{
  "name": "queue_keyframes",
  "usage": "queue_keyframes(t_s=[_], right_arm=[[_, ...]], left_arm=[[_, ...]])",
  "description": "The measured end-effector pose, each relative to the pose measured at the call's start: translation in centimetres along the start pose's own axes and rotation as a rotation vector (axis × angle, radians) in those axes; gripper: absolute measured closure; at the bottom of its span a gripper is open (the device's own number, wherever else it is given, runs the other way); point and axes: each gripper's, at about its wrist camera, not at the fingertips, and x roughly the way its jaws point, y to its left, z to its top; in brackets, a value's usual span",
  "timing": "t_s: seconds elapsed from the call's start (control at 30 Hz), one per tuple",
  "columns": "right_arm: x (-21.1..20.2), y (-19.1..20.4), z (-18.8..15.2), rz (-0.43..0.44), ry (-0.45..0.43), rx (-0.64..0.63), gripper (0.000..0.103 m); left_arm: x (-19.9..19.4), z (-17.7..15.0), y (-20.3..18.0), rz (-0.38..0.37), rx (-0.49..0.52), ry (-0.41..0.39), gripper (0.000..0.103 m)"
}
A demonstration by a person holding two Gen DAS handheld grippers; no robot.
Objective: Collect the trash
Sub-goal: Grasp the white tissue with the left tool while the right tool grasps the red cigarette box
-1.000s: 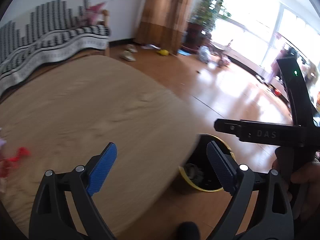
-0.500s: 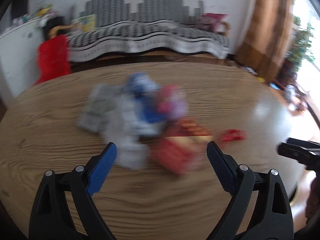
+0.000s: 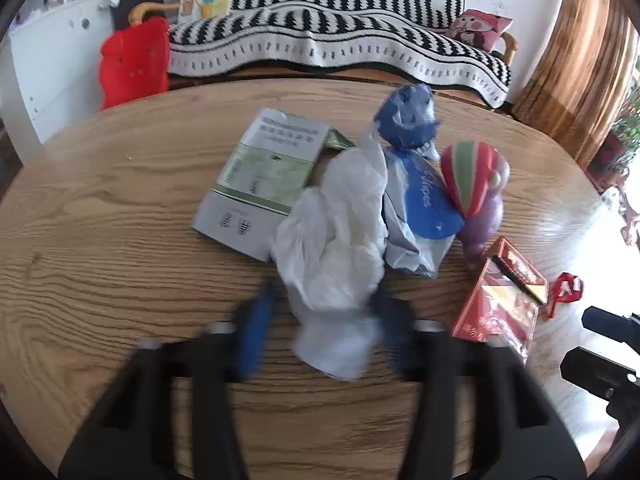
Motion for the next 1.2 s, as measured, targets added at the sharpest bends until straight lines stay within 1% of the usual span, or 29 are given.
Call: queue_keyframes(t_s=[0.13, 0.2, 0.23, 0.3, 0.37, 0.47, 0.57, 0.67, 0.73, 0.77, 0.83, 0.93, 0.97, 1.0, 1.07, 1.1, 1.13, 1.2], right_arm=[[1.0, 1.5, 0.4, 0.043, 0.025, 0.004, 0.021], [1.6, 2.4, 0.6, 0.055, 0.04, 0.015, 0.019], [2.0, 2.9, 0.8, 0.052, 0.046, 0.026, 0.017], [2.6, 3.6, 1.2, 0.049, 0.053, 0.051, 0.016], [3.4, 4.4, 1.5, 0.027, 0.061, 0.076, 0.014], [4.9, 5.4, 2.3, -0.022, 0.067, 0.089, 0.014], [5.8, 6.5, 2.8, -0.088, 0.038, 0.062, 0.013], [6.2, 6.8, 3.1, -0.137, 0.01, 0.052, 0.013], [6.5, 6.8, 3.4, -0.136, 0.004, 0.054, 0.013], [6.5, 6.7, 3.5, -0.12, 0.006, 0.068, 0.013], [6.4, 6.6, 3.8, -0.107, 0.004, 0.088, 0.013], [6.9, 6.6, 4.0, -0.143, 0.002, 0.07, 0.013], [6.9, 6.7, 3.9, -0.152, -0.009, 0.063, 0.015], [6.8, 6.7, 4.0, -0.148, -0.014, 0.061, 0.019], [6.3, 6.6, 3.6, -0.125, -0.008, 0.052, 0.026], [6.0, 6.6, 3.5, -0.125, -0.01, 0.043, 0.033], [5.4, 6.5, 3.2, -0.124, -0.013, 0.031, 0.037], [4.4, 6.0, 2.7, -0.099, -0.018, 0.028, 0.04]], left_arm=[[-2.1, -0.2, 0.7, 0.005, 0.004, -0.018, 0.085], [-3.4, -0.4, 1.2, 0.013, 0.009, -0.032, 0.085], [-4.3, -0.6, 1.5, 0.014, 0.009, -0.041, 0.085], [-5.5, -0.9, 2.2, 0.017, 0.002, -0.054, 0.085], [-6.6, -1.1, 3.1, 0.018, -0.007, -0.065, 0.085], [-7.2, -1.2, 4.2, 0.032, -0.024, -0.066, 0.085], [-6.9, -1.1, 5.2, 0.046, -0.055, -0.049, 0.085], [-6.3, -0.8, 6.0, 0.038, -0.092, -0.026, 0.085], [-6.2, -0.8, 6.1, 0.021, -0.109, -0.016, 0.085], [-6.2, -0.8, 6.0, 0.016, -0.113, -0.016, 0.085], [-6.3, -0.7, 5.4, 0.019, -0.102, -0.022, 0.085], [-6.4, -0.6, 4.6, 0.024, -0.095, -0.031, 0.085], [-6.4, -0.6, 4.3, 0.025, -0.094, -0.03, 0.085], [-6.4, -0.7, 4.2, 0.024, -0.093, -0.029, 0.085], [-6.5, -0.8, 3.7, 0.02, -0.09, -0.027, 0.085], [-6.5, -0.7, 3.4, 0.019, -0.088, -0.028, 0.085], [-6.6, -0.7, 3.1, 0.016, -0.083, -0.03, 0.085], [-6.8, -0.7, 2.4, 0.011, -0.072, -0.036, 0.085]])
